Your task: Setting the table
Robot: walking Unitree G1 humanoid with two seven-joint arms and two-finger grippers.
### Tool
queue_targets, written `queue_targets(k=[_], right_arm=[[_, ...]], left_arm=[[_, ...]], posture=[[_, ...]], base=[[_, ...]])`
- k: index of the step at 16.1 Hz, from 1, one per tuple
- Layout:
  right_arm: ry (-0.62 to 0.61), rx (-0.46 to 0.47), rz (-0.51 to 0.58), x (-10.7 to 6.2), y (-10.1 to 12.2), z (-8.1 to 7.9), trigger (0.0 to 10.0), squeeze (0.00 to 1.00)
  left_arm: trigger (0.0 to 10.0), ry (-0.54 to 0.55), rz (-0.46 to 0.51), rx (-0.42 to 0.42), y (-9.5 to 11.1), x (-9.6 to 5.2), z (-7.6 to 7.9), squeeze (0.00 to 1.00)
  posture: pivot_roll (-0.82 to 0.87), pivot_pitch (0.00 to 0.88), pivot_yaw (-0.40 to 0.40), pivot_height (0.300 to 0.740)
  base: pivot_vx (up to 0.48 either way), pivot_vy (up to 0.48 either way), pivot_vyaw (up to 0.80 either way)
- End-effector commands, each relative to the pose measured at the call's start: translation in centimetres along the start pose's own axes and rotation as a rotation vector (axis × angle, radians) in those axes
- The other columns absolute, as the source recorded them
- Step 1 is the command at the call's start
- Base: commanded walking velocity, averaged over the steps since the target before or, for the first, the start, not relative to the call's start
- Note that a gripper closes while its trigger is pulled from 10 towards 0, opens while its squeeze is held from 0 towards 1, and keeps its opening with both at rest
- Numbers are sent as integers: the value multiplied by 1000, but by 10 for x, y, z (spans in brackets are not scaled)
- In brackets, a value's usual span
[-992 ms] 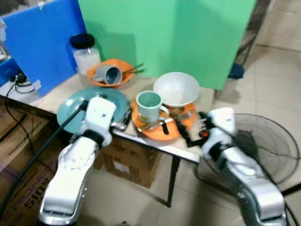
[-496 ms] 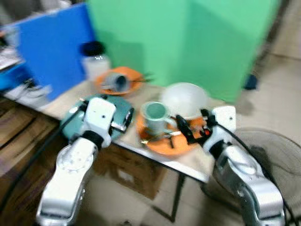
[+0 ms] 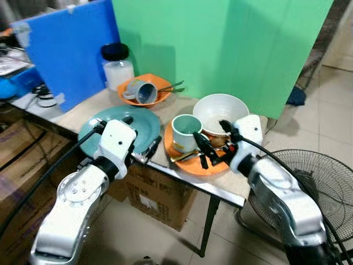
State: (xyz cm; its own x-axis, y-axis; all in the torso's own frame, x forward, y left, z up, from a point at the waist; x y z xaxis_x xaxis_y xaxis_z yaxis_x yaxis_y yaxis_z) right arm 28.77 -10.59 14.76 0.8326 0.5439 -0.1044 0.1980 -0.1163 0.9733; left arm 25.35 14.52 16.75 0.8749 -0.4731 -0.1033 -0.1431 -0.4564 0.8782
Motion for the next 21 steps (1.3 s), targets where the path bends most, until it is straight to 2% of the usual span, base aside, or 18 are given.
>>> queue_targets(k=[1, 3, 5, 6, 7, 8, 10, 15, 21], right_arm=[[24, -45, -9, 6, 0, 1, 10000, 1000], [58, -77, -29, 13, -3, 0, 10000, 1000], [59, -163, -69, 24, -9, 8, 10000, 1000], [70, -175, -77, 27, -9, 9, 10000, 792], [80, -178, -82, 28, -10, 8, 10000, 63], [108, -181, -110, 29, -13, 6, 10000, 0], [141, -210, -158, 31, -22, 4, 10000, 0], [131, -223, -195, 32, -27, 11, 10000, 0], [146, -65, -141, 26, -9, 23, 10000, 0]], left_arm=[[10000, -48, -3, 2, -3, -3, 0, 0], [10000, -117, -3, -2, -4, -7, 3, 0], [10000, -265, -10, -1, -8, -18, 14, 0], [10000, -288, -11, -8, -8, -20, 18, 0], [10000, -298, -10, -11, -8, -20, 20, 0], [10000, -309, -10, -15, -9, -20, 23, 0], [10000, -331, -11, -11, -9, -20, 27, 0], [10000, -338, -9, -14, -10, -19, 27, 0], [10000, -335, 3, -17, -9, -19, 28, 0]], posture=[[162, 0, 40, 740], [165, 0, 38, 740], [169, 0, 36, 740], [168, 0, 36, 740], [168, 0, 36, 740], [165, 0, 35, 740], [164, 0, 34, 740], [162, 0, 32, 740], [160, 0, 32, 740]], base=[[0, 0, 0], [0, 0, 0], [0, 0, 0], [0, 0, 0], [0, 0, 0], [0, 0, 0], [0, 0, 0], [0, 0, 0], [0, 0, 0]])
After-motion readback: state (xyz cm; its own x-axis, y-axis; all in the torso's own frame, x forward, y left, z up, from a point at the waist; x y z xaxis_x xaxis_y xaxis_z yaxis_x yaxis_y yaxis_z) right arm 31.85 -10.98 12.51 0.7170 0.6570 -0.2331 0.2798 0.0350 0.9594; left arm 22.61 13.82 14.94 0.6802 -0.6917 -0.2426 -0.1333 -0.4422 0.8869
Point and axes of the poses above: a point about 5 cm out from each wrist's last joint towards the gripper, its own x axis pointing out of the wrist towards the gripper, its own y axis along the axis of the wrist's last joint, z = x × y, the point moved 1 cm from there along x, pointing out of the wrist towards the gripper, and after that the axes turned 11 degrees about x, right-handed, at the moved point
